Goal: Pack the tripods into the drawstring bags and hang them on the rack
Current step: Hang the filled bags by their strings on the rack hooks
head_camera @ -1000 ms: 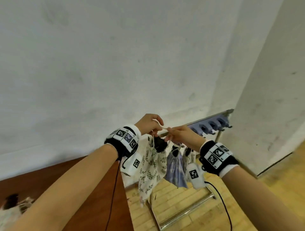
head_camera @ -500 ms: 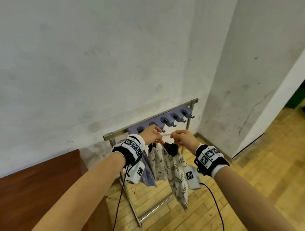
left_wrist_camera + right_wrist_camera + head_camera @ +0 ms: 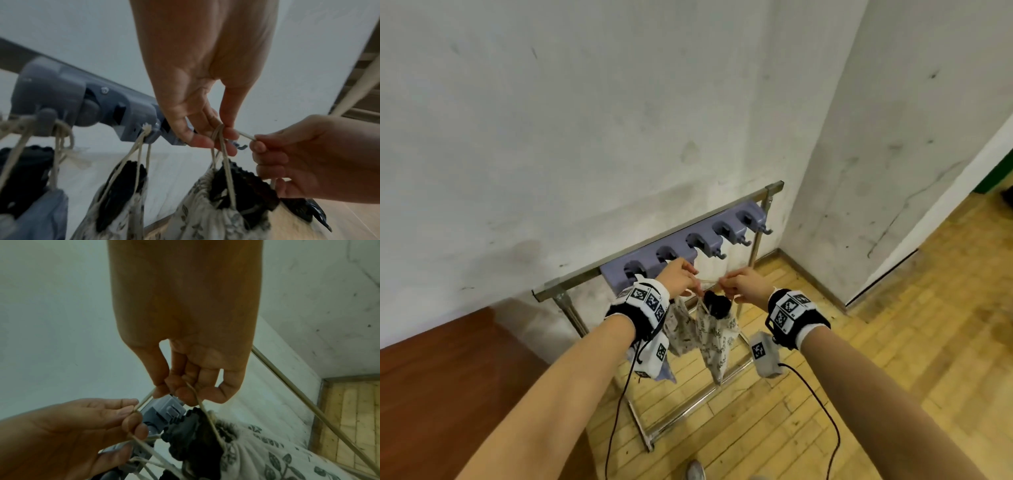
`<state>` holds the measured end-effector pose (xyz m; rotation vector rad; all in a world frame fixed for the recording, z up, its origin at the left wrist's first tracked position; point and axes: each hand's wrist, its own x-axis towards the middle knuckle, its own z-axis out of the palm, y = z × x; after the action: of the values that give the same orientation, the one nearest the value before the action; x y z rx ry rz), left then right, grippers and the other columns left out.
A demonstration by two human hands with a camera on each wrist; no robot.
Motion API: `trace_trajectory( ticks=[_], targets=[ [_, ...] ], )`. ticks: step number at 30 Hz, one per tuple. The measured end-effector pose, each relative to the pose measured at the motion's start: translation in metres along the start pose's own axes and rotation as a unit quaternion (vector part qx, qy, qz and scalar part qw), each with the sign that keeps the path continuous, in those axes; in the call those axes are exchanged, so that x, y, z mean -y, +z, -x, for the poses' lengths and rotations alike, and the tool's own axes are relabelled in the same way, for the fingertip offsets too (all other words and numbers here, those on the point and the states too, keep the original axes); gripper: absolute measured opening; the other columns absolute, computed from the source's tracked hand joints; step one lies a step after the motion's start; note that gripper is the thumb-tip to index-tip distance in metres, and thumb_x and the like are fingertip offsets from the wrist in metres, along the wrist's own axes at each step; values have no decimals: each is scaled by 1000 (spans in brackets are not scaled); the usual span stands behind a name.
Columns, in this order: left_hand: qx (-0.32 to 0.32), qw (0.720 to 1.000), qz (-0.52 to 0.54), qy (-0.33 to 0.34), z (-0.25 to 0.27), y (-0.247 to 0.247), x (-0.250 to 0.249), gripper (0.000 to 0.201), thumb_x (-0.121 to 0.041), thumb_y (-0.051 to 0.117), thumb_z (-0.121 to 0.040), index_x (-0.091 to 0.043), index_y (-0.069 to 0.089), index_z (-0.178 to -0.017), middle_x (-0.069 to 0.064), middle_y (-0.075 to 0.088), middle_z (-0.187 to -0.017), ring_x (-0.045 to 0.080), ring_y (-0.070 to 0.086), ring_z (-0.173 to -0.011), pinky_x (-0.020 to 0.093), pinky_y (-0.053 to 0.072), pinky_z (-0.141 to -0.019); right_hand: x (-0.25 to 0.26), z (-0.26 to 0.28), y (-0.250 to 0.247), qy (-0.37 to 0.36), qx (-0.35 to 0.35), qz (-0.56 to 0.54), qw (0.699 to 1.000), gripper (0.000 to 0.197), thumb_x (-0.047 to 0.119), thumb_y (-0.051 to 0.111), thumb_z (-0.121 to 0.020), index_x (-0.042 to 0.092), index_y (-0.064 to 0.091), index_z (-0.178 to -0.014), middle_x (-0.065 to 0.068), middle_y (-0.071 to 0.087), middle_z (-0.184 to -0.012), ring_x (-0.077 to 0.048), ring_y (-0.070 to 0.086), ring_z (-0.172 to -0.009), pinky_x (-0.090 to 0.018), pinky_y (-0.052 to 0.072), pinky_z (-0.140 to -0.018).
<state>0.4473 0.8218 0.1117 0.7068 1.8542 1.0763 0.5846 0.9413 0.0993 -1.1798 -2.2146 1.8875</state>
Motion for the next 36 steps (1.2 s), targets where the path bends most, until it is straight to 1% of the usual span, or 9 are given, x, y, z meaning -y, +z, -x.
trace_trajectory(
  ticks=[4, 7, 11, 15, 18, 23, 29, 32, 36],
  targets=[
    [-62, 998, 2, -17, -23, -6, 8, 29, 10, 57, -82, -13, 40, -82, 23, 64, -92, 36, 66, -88, 28, 50, -57, 7, -30, 0, -9, 30, 23, 999, 26, 12, 54, -93, 14, 63, -68, -2, 50, -59, -13, 48, -56, -23, 33, -53],
    [-101, 995, -7, -22, -39, -11, 15, 32, 8, 56, -83, -17, 37, -81, 23, 63, -85, 38, 68, -86, 44, 54, -69, 14, -51, 0, -26, 57, 22, 998, 22, 10, 52, -94, 10, 63, -74, -4, 53, -62, -13, 50, -57, -22, 32, -51],
    [-180, 982, -27, -39, -50, -7, 19, 33, 9, 51, -86, -18, 35, -75, 13, 50, -75, 25, 56, -74, 24, 47, -51, 21, -74, 0, -24, 87, 47, 995, 24, 9, 49, -94, 12, 59, -72, -4, 54, -62, -11, 50, -57, -20, 33, -50],
    [-195, 970, -128, -63, -59, 7, 15, 33, 1, 53, -86, -22, 40, -66, 2, 53, -68, 23, 53, -70, 25, 39, -59, 18, -90, 3, -21, 89, 112, 989, 34, 4, 40, -97, 12, 45, -65, -7, 46, -66, -20, 43, -61, -21, 34, -45],
    [-235, 957, -155, -69, -63, 13, 10, 34, 6, 48, -84, -19, 49, -61, 5, 59, -74, 23, 56, -76, 26, 41, -68, 10, -97, 12, -35, 89, 194, 976, 23, 2, 34, -99, 9, 43, -79, -10, 46, -91, -20, 41, -84, -25, 32, -70],
    [-254, 949, -167, -81, -56, 17, 7, 37, 11, 41, -80, -19, 47, -58, -1, 52, -61, 19, 48, -63, 25, 38, -65, 0, -106, 15, -39, 108, 220, 969, 20, 3, 35, -98, -1, 51, -108, -12, 51, -102, -21, 47, -92, -33, 40, -78],
    [-216, 952, -198, -86, -52, 23, 7, 17, 0, 43, -91, -14, 45, -81, 2, 52, -75, 26, 51, -78, 26, 36, -69, -4, -102, 17, -36, 116, 240, 963, 30, 13, 38, -100, -3, 50, -122, -19, 58, -126, -34, 54, -115, -32, 41, -84],
    [-177, 952, -230, -99, -49, 26, 4, 5, -8, 40, -96, -11, 42, -99, 13, 56, -98, 31, 56, -91, 30, 38, -72, 3, -97, 17, -73, 101, 212, 969, 31, 15, 40, -100, 2, 48, -126, -19, 58, -125, -33, 56, -109, -34, 42, -87],
    [-185, 948, -239, -98, -38, 17, 1, 25, -15, 45, -97, -5, 49, -120, 17, 58, -121, 33, 56, -110, 34, 43, -87, 27, -93, 15, -128, 65, 181, 973, 25, 8, 44, -95, 8, 52, -118, -18, 61, -115, -27, 57, -92, -34, 46, -79]
  ],
)
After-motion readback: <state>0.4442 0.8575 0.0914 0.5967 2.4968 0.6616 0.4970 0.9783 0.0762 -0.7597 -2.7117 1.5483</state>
